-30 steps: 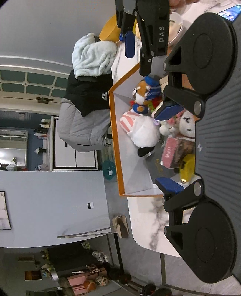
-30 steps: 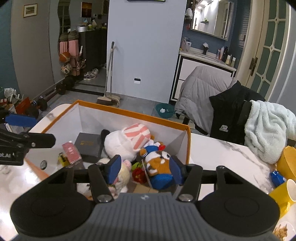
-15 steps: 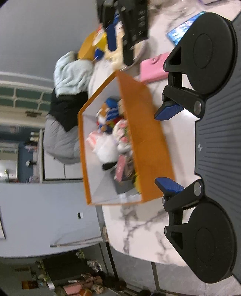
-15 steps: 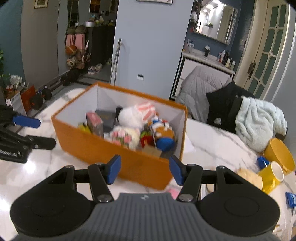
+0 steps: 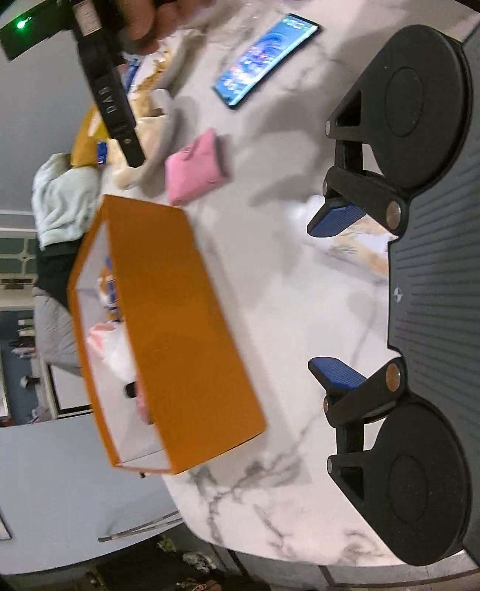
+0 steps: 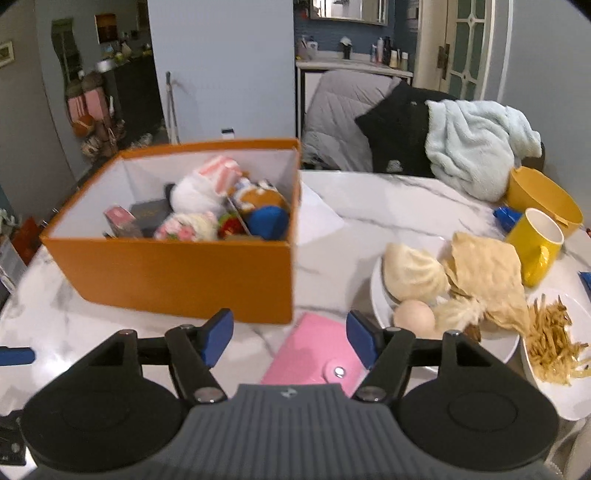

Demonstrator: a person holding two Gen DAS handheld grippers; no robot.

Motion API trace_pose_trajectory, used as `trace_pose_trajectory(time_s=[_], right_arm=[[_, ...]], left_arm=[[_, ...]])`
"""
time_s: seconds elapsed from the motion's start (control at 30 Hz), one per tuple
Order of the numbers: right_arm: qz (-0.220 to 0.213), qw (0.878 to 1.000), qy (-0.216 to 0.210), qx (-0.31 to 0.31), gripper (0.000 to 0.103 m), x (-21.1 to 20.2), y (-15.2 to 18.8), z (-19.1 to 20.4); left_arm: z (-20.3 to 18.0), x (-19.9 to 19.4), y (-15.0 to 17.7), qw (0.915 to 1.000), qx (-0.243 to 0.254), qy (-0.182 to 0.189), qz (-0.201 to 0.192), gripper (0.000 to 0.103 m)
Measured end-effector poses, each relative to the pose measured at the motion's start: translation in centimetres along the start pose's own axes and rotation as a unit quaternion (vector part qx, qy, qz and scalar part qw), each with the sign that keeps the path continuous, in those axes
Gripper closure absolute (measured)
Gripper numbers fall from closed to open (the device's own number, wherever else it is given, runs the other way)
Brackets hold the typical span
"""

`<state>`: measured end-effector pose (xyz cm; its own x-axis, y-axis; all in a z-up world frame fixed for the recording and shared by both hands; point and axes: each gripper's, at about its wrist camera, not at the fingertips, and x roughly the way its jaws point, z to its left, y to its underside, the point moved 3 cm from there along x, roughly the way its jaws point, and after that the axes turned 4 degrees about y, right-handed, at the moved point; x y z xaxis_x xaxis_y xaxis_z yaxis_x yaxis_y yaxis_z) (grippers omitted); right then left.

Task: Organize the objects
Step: 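Grasp the white lotion bottle with the left tool while the right tool grasps the pink wallet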

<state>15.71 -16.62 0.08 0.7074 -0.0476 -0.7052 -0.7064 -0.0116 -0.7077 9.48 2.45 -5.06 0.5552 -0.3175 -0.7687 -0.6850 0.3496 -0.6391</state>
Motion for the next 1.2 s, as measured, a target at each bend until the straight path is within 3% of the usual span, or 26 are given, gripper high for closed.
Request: trace_pose_trajectory(time_s=[0.33, 0.67, 1.2], right_arm=[[0.054, 0.997, 0.021, 0.043, 0.026, 3.9, 1.7, -1.9], [0.09, 0.994, 0.042, 0.055, 0.025, 7.0, 2.5, -1.8], [0.088, 0.995, 0.045, 0.013, 0.023, 8.7, 3.1, 0.4]], left_arm=[[0.2, 1.3, 1.6, 0.999, -0.023, 0.029, 0.025, 0.018], [-1.2, 2.9, 2.7, 0.9982, -0.004, 0.044, 0.039, 0.018], [-2.5, 4.8, 1.8, 0.9969, 0.01, 0.05, 0.06, 0.016]])
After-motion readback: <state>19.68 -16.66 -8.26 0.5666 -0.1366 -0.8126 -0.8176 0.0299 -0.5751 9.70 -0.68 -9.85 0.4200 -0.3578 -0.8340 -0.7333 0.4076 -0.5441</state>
